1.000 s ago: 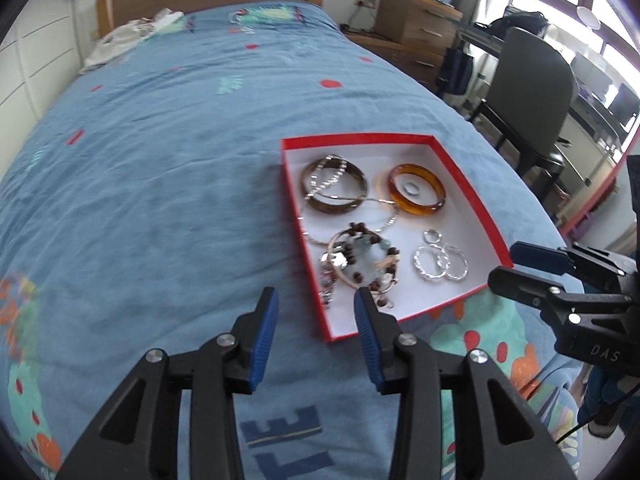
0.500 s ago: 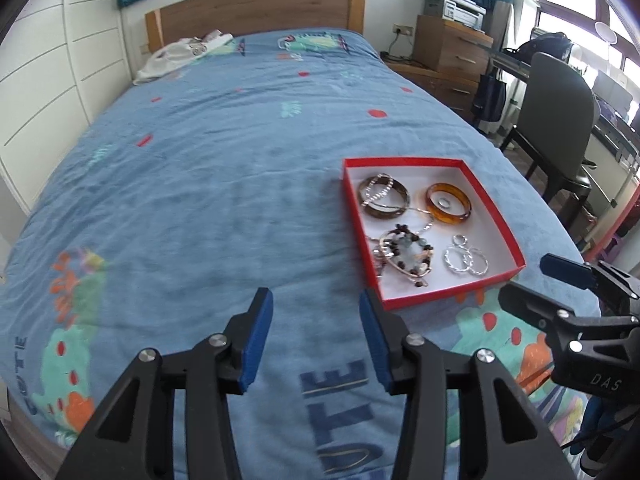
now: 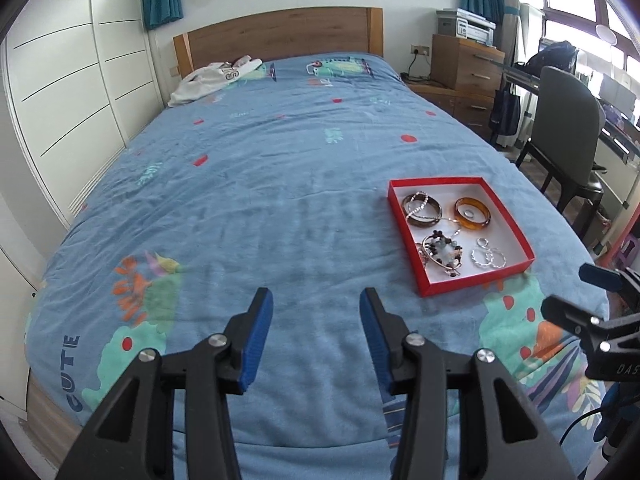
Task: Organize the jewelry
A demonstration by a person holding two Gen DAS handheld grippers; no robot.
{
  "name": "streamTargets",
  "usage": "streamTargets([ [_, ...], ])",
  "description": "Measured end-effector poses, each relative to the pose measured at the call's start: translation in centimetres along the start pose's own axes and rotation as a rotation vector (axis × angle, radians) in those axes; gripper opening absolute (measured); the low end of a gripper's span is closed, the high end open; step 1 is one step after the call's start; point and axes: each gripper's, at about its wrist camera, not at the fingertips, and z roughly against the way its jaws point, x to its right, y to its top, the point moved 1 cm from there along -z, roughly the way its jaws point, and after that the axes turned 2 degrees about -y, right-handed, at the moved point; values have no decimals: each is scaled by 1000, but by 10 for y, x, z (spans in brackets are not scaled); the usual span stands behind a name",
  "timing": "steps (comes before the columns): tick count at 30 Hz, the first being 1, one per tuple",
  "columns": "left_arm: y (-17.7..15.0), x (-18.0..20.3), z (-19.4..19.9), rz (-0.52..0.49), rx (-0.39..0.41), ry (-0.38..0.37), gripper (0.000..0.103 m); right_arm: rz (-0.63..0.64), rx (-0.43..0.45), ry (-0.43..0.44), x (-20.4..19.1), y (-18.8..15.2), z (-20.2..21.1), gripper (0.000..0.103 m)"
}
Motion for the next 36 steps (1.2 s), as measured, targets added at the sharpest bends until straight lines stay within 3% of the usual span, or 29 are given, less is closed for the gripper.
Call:
streamTargets([
  [11, -6, -7, 1, 31, -17, -24, 43, 6, 9, -48, -3, -9, 14, 102],
  [24, -6, 4, 5, -4, 30, -15, 44, 28, 30, -50, -7, -7, 16, 102],
  [36, -11, 0, -1, 6, -3, -12, 44, 3, 34, -58, 1, -8, 11, 102],
])
